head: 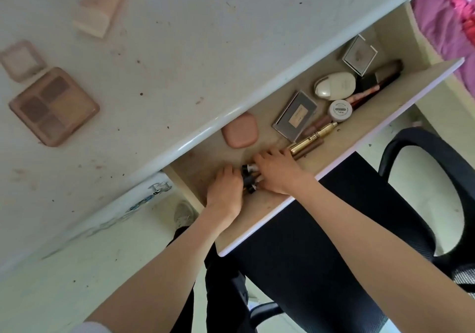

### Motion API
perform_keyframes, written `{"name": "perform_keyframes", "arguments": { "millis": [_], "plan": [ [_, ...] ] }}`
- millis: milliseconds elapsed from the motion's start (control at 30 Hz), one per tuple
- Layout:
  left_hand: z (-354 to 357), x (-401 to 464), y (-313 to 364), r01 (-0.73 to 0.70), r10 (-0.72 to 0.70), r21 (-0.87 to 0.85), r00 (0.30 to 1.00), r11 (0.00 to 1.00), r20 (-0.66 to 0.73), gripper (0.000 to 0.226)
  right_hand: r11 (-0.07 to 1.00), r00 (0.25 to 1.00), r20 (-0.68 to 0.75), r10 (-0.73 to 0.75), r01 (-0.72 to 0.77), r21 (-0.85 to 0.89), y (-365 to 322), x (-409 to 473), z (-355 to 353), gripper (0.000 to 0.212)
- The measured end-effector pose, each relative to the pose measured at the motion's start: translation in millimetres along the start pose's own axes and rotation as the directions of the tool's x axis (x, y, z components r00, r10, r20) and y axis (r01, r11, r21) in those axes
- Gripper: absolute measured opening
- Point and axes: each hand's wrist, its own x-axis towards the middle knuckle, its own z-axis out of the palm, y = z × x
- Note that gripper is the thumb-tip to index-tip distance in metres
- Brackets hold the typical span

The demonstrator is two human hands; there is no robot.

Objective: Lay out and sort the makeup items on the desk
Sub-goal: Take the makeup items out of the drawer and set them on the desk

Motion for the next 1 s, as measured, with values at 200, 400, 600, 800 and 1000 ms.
{"name": "perform_keyframes", "arguments": {
  "millis": [200,400,600,800,1000],
  "plan": [
    [-8.8,0.6,1.2,0.011,-0.015,0.030,0.994,0.999,0.109,0.026,0.999,0.996,0.077,-0.050,0.049,0.015,5.2,4.5,-1.9,0.061],
    [-29.8,-4.2,-2.3,-0.006,-0.011,0.075,0.975,0.997,0.220,0.030,0.991,0.989,0.080,-0.126,0.122,0.057,13.3,0.9,-11.4,0.051],
    [-44.5,-22.1,-11.4,-0.026,0.021,0.025,0.986,0.999,0.167,0.018,0.994,0.987,0.134,-0.088,0.079,0.072,22.3,0.3,-12.2,0.026],
    [-55.5,-35.7,-24.7,-0.006,0.015,-0.294,1.000,0.956,0.027,0.010,0.998,0.979,0.195,-0.056,0.059,-0.011,19.2,-0.3,-9.3,0.028],
    [-76.6,-42.3,-20.3,-0.036,0.023,-0.583,0.999,0.812,-0.030,0.009,0.863,0.997,-0.046,0.055,-0.025,0.504,21.7,-23.3,-32.8,0.027]
  ]
}}
